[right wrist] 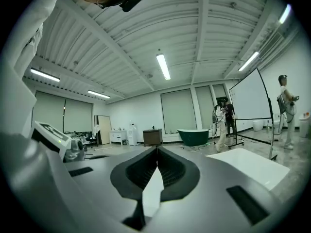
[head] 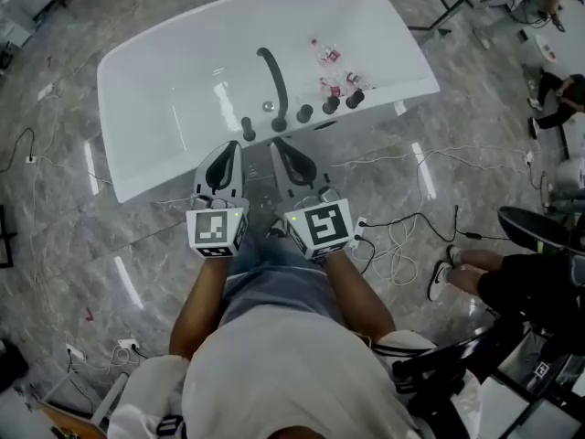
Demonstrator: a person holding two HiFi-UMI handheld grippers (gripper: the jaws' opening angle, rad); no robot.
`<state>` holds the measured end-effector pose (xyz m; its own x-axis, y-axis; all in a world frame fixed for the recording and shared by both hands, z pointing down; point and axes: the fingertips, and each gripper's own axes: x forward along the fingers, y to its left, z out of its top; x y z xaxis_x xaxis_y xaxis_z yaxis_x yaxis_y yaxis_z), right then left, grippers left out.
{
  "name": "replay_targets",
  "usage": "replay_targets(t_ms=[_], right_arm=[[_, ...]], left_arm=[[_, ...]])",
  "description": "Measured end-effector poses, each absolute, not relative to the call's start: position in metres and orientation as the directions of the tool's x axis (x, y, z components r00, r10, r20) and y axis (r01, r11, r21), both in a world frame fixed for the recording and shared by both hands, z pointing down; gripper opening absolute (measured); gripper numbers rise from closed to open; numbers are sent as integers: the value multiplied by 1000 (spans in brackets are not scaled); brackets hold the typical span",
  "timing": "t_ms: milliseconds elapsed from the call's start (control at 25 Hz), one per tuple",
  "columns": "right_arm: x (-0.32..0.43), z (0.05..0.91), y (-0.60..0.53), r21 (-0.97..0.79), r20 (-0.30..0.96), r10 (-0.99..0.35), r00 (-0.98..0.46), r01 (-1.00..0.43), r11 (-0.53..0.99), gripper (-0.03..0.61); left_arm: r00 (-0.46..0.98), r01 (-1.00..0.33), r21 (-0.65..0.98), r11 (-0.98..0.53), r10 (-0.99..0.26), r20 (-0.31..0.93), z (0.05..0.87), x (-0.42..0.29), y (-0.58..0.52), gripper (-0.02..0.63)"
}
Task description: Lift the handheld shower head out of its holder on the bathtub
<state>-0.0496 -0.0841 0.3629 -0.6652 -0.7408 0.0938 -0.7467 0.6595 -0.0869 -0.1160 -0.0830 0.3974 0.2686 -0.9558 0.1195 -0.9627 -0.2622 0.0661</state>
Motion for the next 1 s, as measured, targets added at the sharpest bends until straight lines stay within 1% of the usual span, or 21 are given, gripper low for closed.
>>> replay_targets(t_ms=[160, 400, 440, 480, 520, 600, 680, 840, 960, 1000], right_arm=[[-55, 389, -94, -106, 106, -735, -670, -742, 662, 18], [-114, 467, -155, -116, 157, -736, -658, -752, 648, 18], [-121, 479, -163, -122, 168, -734, -657, -753, 646, 18], [-126, 491, -171, -135, 177, -733, -657, -754, 643, 18], [-131, 501, -182, -152, 180, -732, -657, -754, 639, 18], [-138, 519, -207, -172, 176, -736, -654, -756, 631, 18], [-143, 540, -227, -169, 179, -740, -649, -761, 627, 18], [-154, 579, -238, -169, 205, -740, -641, -768, 618, 18], [-146, 597, -246, -165, 225, -743, -631, -776, 609, 18], [-141, 600, -248, -165, 228, -747, -625, -781, 603, 18]], left_arm=[[246, -969, 36, -243, -960, 131, 443, -118, -101, 18], [207, -978, 17, -208, -952, 225, 585, -182, -200, 26], [196, -980, 23, -196, -948, 250, 610, -189, -214, 73], [187, -982, 30, -186, -942, 278, 635, -195, -229, 165], [183, -983, 37, -181, -934, 307, 660, -200, -244, 190], [186, -982, 47, -181, -916, 357, 706, -205, -280, 217], [190, -982, 56, -183, -898, 398, 750, -205, -310, 271], [208, -977, 58, -204, -866, 455, 818, -210, -339, 276], [198, -978, 31, -207, -864, 463, 838, -209, -358, 273], [198, -977, 24, -211, -865, 460, 840, -208, -362, 222]])
